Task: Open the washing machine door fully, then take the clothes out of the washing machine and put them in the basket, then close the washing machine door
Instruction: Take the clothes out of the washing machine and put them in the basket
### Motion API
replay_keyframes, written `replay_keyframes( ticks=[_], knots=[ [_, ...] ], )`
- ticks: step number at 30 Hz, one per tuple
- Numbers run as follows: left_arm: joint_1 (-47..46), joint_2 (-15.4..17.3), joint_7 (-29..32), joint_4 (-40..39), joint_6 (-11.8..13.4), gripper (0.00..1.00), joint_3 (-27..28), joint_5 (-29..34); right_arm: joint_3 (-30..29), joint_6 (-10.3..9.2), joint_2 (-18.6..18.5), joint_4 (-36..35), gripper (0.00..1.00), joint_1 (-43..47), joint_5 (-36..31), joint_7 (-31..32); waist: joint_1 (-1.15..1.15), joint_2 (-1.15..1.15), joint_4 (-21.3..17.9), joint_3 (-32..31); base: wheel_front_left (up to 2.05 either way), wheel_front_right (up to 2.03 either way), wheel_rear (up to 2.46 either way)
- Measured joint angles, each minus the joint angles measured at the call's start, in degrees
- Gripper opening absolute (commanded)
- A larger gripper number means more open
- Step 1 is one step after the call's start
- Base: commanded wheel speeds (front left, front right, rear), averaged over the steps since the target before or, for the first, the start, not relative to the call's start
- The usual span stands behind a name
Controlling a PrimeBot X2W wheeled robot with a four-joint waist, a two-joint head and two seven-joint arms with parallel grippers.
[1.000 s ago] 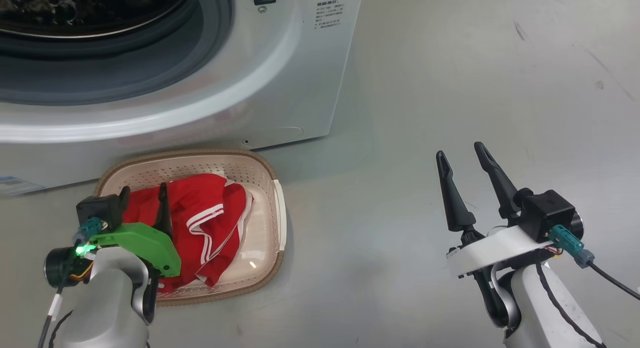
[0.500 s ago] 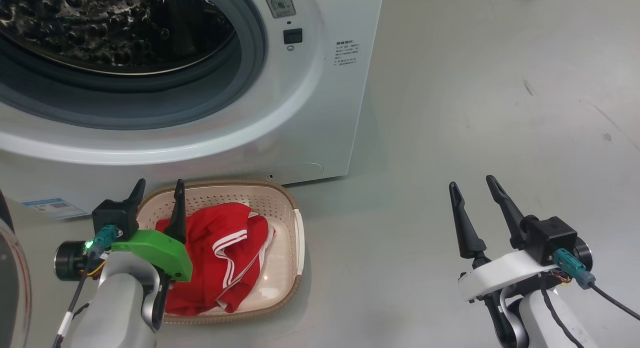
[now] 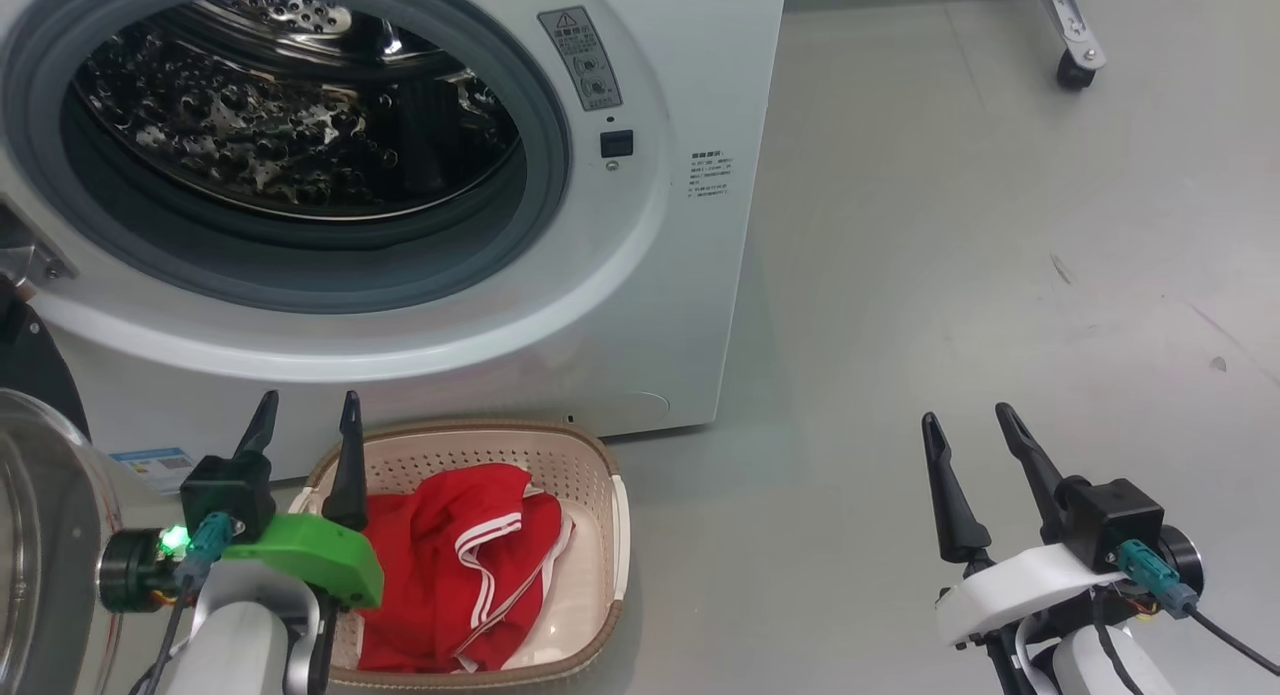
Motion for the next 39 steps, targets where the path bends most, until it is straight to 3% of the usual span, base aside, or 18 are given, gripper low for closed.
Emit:
replay_keyframes(
  ticks=[19,39],
  knots=[
    [13.11,0.01,0.0,-10.02,3.96,1.0,0.96,1.49,0.15,-1.09,0.08,-1.56,1.0,4.92,0.29,1.03,0.0,0.0,0.46,-5.66,0.0,0.0,0.0],
    [18.56,0.38,1.94,-17.96,4.98,1.0,0.97,3.16,0.11,-1.79,-0.07,-3.96,1.0,6.57,0.62,2.34,0.0,0.0,0.59,-6.2,0.0,0.0,0.0]
  ],
)
